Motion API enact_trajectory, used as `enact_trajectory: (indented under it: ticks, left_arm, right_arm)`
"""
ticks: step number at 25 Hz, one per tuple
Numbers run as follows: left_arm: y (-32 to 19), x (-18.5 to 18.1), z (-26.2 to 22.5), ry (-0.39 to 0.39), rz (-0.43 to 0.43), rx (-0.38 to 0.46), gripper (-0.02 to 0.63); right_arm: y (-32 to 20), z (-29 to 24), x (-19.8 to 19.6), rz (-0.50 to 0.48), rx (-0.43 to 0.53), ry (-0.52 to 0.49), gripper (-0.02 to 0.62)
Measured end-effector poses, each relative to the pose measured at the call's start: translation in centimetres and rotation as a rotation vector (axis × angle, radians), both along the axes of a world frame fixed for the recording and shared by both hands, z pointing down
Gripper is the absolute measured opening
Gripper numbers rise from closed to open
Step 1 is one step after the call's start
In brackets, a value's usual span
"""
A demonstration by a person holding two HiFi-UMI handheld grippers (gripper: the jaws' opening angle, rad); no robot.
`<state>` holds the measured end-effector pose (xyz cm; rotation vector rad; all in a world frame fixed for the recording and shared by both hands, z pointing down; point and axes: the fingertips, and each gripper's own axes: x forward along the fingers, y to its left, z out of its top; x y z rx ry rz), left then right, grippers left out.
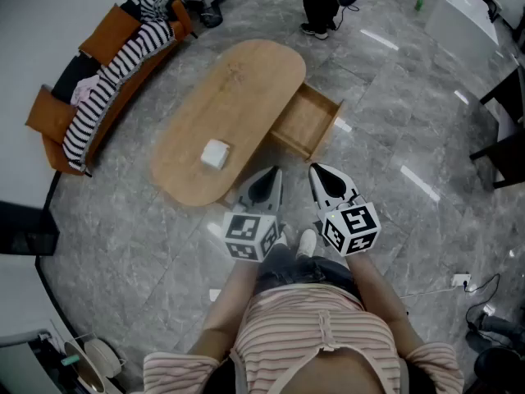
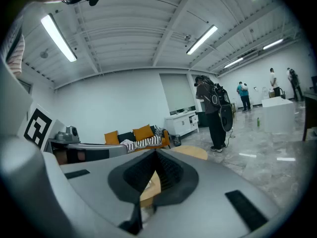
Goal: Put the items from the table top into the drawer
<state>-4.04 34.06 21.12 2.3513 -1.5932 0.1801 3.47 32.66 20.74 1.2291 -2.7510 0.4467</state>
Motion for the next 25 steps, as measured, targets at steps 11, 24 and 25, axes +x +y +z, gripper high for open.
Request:
enact_trajectory:
  ticks: [11,24,25]
  left_arm:
    - [-0.8,-0.9,0.9,0.011,-0.05,-0.026,0.014]
    - [-1.1,-1.8,0.6,0.007,-0.119,-0.012,0.014]
    - [-1.1,-1.8,0.4,0.006,-0.124,-0.01,0.014]
  right_arm:
    - [-0.9,1.1,1.7,0.007,-0.036,-0.025,0.009]
    - [-2.4,1.4,4.4,0.056,-0.065,-0.033,0.009]
    - [-2.5,1.4,4.6,0.061,-0.067,-0.031,0.009]
